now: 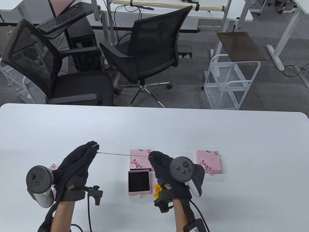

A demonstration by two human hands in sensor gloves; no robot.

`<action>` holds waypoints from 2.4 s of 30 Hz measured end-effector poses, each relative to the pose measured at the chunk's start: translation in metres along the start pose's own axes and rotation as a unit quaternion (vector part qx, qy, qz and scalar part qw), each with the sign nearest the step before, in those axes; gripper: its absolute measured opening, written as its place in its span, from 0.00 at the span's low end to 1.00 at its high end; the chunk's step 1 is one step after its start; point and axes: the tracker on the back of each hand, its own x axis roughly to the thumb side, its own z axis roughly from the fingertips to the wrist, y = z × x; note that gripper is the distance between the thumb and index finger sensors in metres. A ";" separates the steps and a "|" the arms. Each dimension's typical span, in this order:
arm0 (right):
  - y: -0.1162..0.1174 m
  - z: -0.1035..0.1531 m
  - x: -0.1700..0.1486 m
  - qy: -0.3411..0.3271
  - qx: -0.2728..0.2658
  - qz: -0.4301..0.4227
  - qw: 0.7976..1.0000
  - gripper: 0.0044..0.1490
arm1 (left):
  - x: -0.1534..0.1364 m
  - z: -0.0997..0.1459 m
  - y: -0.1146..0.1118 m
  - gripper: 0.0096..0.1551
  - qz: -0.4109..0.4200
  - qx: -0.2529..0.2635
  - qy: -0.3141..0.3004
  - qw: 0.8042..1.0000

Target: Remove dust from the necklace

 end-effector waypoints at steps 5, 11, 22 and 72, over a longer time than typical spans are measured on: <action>-0.013 0.008 0.012 -0.028 -0.050 -0.012 0.998 0.23 | -0.005 -0.002 -0.022 0.17 -0.078 -0.058 0.013 0.995; -0.021 0.016 0.025 -0.059 -0.095 -0.009 0.994 0.23 | -0.024 -0.001 -0.062 0.18 -0.156 -0.156 0.049 0.974; -0.013 0.018 0.033 -0.084 -0.094 0.002 0.992 0.22 | -0.041 0.017 -0.126 0.19 -0.281 -0.333 0.058 0.898; 0.023 0.016 0.050 -0.094 0.043 0.004 0.995 0.25 | -0.033 0.008 -0.075 0.19 0.197 -0.196 0.131 0.952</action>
